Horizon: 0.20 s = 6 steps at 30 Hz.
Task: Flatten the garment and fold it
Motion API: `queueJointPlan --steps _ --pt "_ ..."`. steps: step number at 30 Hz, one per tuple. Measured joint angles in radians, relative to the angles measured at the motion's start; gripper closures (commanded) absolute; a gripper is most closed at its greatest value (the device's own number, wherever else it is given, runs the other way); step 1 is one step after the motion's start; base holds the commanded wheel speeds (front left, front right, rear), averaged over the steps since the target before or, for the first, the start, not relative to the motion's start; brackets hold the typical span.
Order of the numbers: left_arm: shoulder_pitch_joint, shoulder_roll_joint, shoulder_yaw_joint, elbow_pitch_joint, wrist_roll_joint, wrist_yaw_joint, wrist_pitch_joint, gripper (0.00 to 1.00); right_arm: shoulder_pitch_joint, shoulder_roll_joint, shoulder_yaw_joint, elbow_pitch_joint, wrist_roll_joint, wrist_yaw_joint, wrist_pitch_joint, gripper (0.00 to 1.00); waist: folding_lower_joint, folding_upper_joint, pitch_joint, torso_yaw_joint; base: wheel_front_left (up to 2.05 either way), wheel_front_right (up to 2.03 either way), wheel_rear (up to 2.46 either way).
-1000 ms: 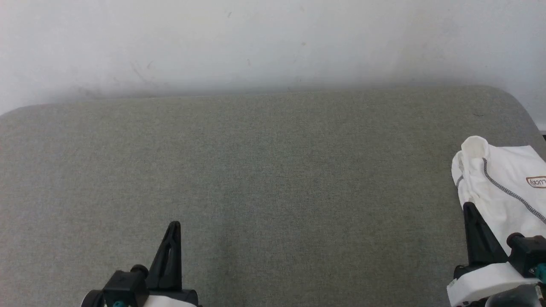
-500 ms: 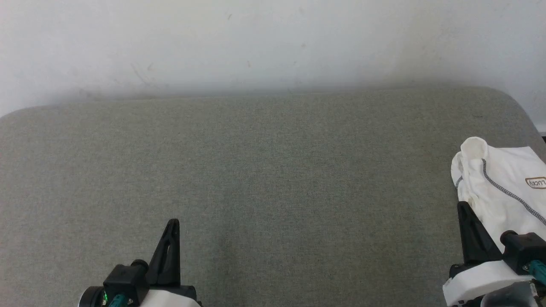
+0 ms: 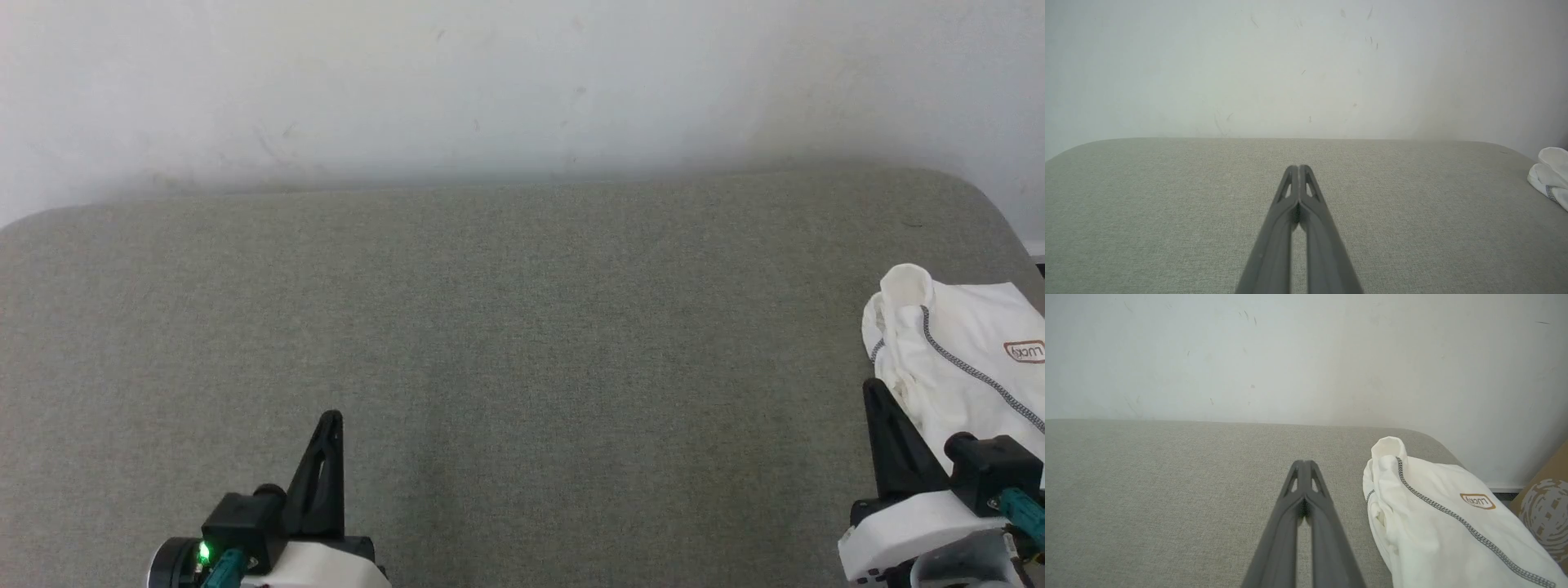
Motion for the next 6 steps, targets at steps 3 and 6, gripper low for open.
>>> queueJointPlan --steps 3,6 --pt "-0.006 0.000 0.002 0.001 0.005 0.000 0.002 1.00 -0.001 0.000 0.004 -0.001 0.000 0.000 0.001 1.00 0.0000 0.0000 -0.001 0.000 0.00 0.00 0.00" --pt "-0.009 0.000 0.004 0.003 0.008 0.000 0.011 1.00 -0.001 0.000 0.008 -0.002 0.000 0.000 0.006 1.00 0.0000 0.0000 -0.002 0.000 0.00 0.00 0.00"
